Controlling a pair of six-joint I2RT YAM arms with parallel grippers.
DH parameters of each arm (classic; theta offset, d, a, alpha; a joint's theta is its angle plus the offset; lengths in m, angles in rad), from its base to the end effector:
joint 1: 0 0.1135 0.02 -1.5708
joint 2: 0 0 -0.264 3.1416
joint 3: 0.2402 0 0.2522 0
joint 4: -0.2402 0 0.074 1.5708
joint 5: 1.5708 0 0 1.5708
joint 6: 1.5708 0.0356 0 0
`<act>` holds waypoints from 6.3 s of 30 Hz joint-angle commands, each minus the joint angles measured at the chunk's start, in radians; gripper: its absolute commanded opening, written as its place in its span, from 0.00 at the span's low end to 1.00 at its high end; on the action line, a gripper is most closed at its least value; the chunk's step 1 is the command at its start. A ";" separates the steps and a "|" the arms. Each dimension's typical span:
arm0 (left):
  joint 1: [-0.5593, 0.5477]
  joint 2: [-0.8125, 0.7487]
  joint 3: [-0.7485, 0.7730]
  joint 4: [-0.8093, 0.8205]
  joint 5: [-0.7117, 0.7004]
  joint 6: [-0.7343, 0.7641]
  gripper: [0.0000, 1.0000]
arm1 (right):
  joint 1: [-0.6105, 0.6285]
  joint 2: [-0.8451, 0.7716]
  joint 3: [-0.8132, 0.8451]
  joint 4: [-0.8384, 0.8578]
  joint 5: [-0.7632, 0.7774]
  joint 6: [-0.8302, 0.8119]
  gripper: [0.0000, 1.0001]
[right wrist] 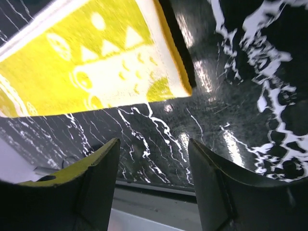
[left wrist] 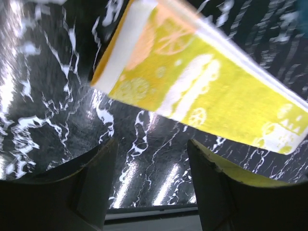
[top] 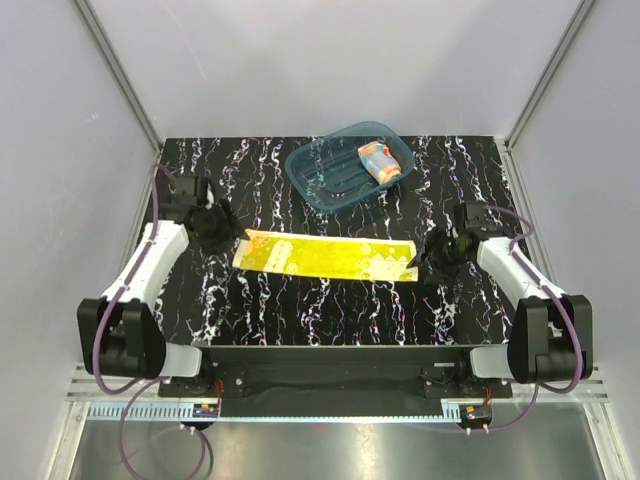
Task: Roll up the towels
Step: Fold the towel
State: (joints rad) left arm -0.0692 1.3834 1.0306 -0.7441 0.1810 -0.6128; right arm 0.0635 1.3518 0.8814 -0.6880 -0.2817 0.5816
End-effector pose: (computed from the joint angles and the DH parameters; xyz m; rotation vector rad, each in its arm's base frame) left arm 0.2701 -0.0251 0.2475 -0.6726 2.6355 -0.4522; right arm 0.2504 0.0258 0.2145 0.6339 2.7145 0.5594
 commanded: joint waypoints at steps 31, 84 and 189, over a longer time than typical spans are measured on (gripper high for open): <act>0.006 -0.188 -0.015 -0.026 -0.304 0.216 0.64 | 0.002 0.296 -0.042 0.171 0.101 0.087 0.42; -0.021 -0.580 -0.133 -0.027 -0.135 0.226 0.71 | 0.600 0.349 0.746 -0.209 0.440 -0.158 0.00; -0.185 0.349 0.002 0.236 -0.187 0.030 0.10 | 0.558 0.414 0.360 0.171 0.220 -0.141 0.74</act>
State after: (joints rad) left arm -0.2443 1.7382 1.0515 -0.5404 0.0040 -0.5812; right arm 0.6403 1.8114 1.2552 -0.5385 -0.0479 0.4595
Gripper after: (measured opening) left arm 0.133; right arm 0.744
